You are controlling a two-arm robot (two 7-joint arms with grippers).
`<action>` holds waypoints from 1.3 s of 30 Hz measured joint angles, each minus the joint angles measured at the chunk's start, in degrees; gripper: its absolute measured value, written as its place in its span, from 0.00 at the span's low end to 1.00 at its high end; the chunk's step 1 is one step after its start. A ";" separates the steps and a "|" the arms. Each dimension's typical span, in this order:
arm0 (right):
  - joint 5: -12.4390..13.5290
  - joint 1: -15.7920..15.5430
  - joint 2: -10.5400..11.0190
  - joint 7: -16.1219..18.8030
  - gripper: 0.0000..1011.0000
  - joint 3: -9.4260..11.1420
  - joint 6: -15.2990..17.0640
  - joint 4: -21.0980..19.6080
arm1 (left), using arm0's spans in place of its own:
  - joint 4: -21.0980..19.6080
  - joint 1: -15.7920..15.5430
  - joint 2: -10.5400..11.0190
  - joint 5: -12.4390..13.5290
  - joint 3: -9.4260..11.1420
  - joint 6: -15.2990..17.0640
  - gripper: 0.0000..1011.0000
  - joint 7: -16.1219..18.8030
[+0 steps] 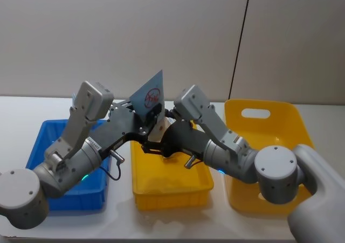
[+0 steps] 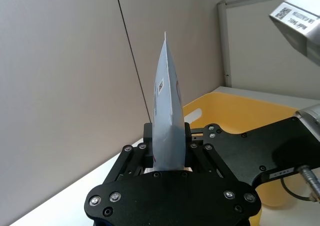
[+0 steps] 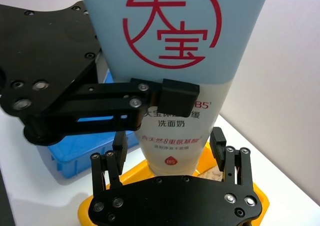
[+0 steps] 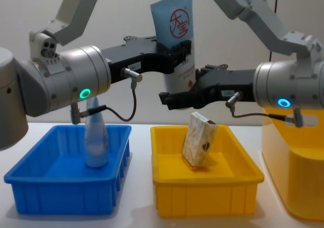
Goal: Bimanual collaborative sorting of washing and personal care products
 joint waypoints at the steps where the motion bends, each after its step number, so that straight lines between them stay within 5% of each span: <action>1: 0.00 0.28 -0.14 -0.09 0.99 -0.11 -0.14 0.40 | 0.00 0.00 0.00 0.00 0.00 0.00 0.26 0.00; 7: 0.17 1.07 -0.48 -0.08 0.96 -0.44 -0.40 1.34 | 0.00 0.00 0.00 0.00 0.00 0.00 0.26 0.00; 15: 1.12 1.98 -0.72 0.44 0.73 -0.79 -0.44 2.13 | 0.00 0.00 0.01 -0.01 0.00 0.00 0.26 0.00; 39: 1.93 1.92 -0.56 -1.34 0.30 -1.58 -0.20 1.21 | 0.00 0.00 0.00 0.00 0.00 0.00 0.97 0.00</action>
